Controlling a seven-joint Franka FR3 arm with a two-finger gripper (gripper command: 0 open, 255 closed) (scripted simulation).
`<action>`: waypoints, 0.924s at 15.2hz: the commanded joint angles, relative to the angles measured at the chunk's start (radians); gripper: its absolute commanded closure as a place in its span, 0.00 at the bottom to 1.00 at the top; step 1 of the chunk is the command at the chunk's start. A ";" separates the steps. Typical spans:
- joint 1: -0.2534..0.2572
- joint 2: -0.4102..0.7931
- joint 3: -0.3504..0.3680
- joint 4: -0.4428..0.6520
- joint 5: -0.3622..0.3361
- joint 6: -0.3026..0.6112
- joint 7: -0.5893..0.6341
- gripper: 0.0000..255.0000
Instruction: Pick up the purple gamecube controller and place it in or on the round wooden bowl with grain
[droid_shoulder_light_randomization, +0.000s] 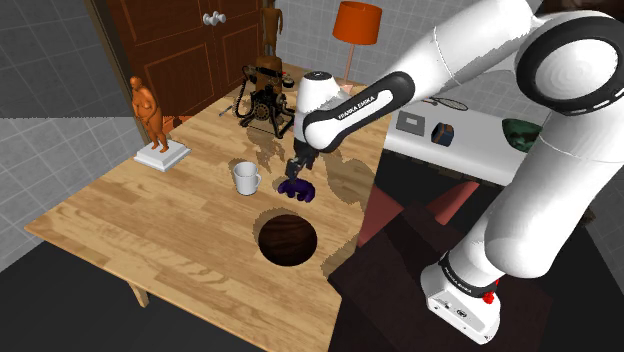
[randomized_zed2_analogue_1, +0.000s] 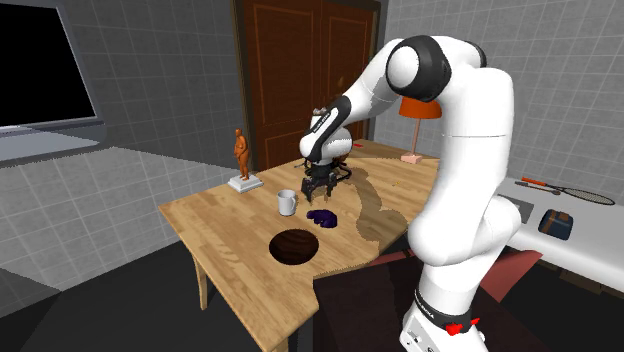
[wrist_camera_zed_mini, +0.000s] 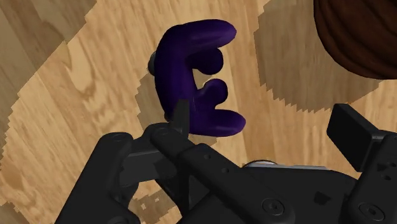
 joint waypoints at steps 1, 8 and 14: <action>0.007 0.081 0.007 0.038 0.000 0.031 -0.007 0.00; 0.023 0.227 0.013 0.095 -0.009 0.105 -0.010 0.00; 0.028 0.269 0.009 0.098 -0.015 0.142 -0.006 0.00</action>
